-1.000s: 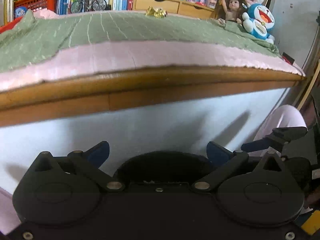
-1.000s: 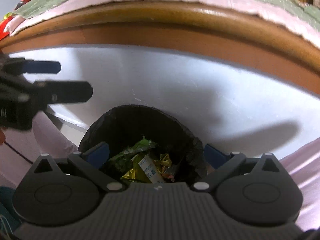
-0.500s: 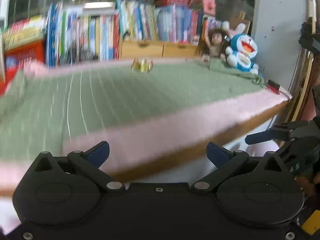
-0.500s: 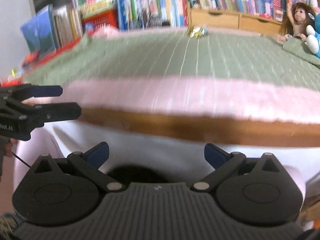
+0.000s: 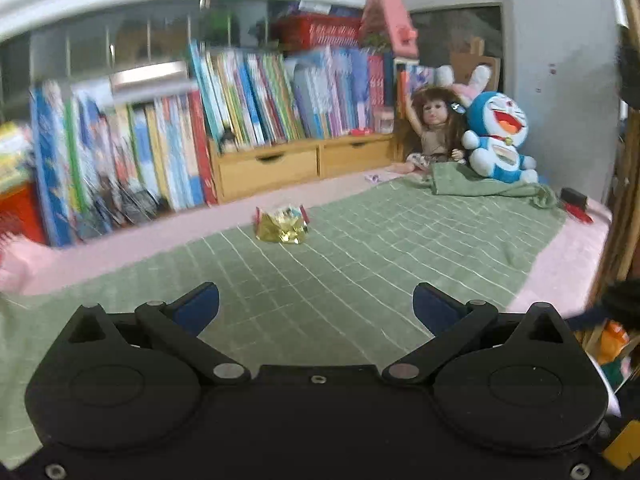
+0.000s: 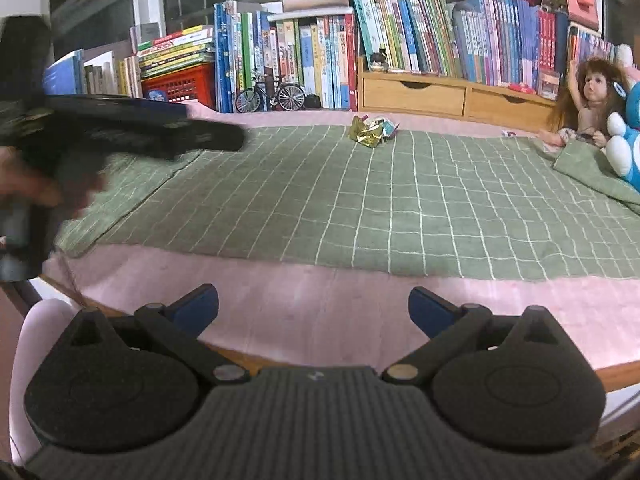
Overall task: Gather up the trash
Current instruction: 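Raise both tools back over the gold foil and snack bag on the cloth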
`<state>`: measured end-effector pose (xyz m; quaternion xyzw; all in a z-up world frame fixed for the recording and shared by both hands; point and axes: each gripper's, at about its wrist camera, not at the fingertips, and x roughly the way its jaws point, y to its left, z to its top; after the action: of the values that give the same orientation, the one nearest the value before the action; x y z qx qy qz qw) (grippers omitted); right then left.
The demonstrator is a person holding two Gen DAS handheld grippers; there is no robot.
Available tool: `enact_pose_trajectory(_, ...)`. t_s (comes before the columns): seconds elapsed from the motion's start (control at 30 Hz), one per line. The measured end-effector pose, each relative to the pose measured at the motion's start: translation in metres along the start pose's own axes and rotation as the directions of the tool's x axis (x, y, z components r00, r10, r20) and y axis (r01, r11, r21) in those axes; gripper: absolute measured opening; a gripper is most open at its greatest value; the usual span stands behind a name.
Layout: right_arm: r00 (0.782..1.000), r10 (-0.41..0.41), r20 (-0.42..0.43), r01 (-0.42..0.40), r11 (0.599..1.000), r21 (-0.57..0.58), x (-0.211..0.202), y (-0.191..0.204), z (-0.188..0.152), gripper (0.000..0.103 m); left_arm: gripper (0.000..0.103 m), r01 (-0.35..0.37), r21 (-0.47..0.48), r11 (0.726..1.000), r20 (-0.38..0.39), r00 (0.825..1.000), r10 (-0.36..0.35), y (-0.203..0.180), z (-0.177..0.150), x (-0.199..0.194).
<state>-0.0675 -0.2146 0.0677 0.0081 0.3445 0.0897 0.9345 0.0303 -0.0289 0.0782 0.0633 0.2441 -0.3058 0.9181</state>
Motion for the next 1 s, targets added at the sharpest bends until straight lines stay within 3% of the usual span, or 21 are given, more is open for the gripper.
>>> enact_pose_trajectory(0.07,1.000,0.010,-0.005,-0.010,1.000,-0.001,0.006,-0.001,0.002,0.103,0.103,0.031,0.026,0.999,-0.029,0.999,-0.030,0.009,0.002,0.038)
enact_pose_trajectory(0.2,1.000,-0.001,0.005,0.001,1.000,-0.012,0.014,-0.004,0.008,0.103,0.103,0.023,0.095,0.995,-0.147,0.989,-0.009,0.024,0.016,0.117)
enact_pose_trajectory(0.4,0.999,-0.036,0.001,0.036,0.998,0.046,0.030,-0.021,0.015,0.103,0.103,0.074,0.005,0.997,-0.146,0.987,-0.072,0.063,0.040,0.203)
enact_pose_trajectory(0.5,0.999,-0.046,-0.007,0.047,0.997,0.060,0.038,-0.028,0.018,0.103,0.103,0.113,-0.003,0.994,-0.106,0.988,-0.113,0.082,0.047,0.241)
enact_pose_trajectory(0.57,0.999,-0.051,-0.003,0.051,0.997,0.063,0.041,-0.032,0.020,0.103,0.103,0.155,0.015,0.988,-0.083,0.985,-0.153,0.088,0.049,0.257)
enact_pose_trajectory(0.63,0.999,-0.054,-0.005,0.055,0.995,0.080,0.045,-0.036,0.020,0.103,0.103,0.187,-0.001,0.982,-0.108,0.977,-0.186,0.090,0.051,0.266)
enact_pose_trajectory(0.77,0.999,-0.044,-0.016,0.045,0.992,0.121,0.052,-0.043,0.021,0.103,0.103,0.152,0.035,0.988,-0.173,0.974,-0.144,0.083,0.051,0.280)
enact_pose_trajectory(0.87,1.000,-0.021,-0.001,0.021,0.987,0.158,0.052,-0.047,0.022,0.103,0.101,0.152,0.039,0.988,-0.241,0.961,-0.139,0.080,0.049,0.293)
enact_pose_trajectory(1.0,1.000,-0.024,0.006,0.022,0.987,0.161,0.052,-0.047,0.022,0.103,0.099,0.130,0.020,0.991,-0.239,0.963,-0.121,0.081,0.050,0.298)
